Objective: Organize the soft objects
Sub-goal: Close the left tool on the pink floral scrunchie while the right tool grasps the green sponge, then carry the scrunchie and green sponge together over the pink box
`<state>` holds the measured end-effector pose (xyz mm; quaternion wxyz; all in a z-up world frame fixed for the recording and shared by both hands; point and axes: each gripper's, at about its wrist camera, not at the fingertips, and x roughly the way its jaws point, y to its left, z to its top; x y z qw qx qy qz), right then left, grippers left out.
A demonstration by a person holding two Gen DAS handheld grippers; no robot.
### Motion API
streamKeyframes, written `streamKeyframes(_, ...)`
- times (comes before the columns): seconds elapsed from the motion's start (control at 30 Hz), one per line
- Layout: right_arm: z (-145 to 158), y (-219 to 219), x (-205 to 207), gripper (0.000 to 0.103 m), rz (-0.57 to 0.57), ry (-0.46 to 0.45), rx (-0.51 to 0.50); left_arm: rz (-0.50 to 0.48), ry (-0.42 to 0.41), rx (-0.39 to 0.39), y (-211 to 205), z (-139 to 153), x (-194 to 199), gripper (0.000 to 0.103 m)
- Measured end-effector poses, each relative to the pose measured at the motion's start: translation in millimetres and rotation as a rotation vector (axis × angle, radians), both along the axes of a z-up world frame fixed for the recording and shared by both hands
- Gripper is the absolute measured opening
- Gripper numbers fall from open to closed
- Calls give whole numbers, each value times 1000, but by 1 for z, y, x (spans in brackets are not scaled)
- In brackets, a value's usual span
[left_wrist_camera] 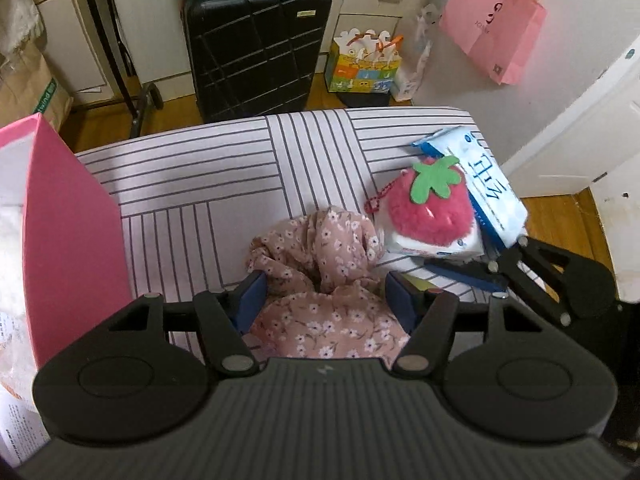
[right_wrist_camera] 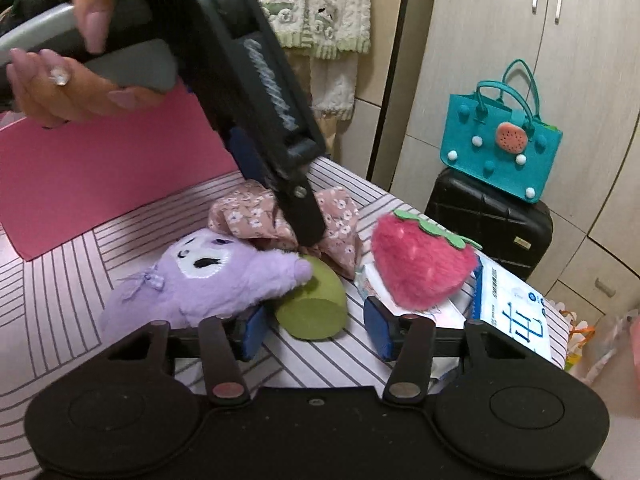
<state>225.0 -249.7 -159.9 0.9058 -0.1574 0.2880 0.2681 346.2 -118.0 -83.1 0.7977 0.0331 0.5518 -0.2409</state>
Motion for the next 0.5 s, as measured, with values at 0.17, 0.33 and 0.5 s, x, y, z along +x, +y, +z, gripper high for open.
streamKeyframes(0.17, -1, 2, 2, 43, -24, 13, 31, 6, 22, 43, -6, -8, 6, 65)
streamKeyframes(0.33, 2, -2, 4, 41, -56, 42, 77, 30, 21, 43, -5, -13, 10, 53)
streamKeyframes(0.5, 1, -3, -3, 41, -81, 39, 88, -23, 52, 74, -7, -20, 8, 22)
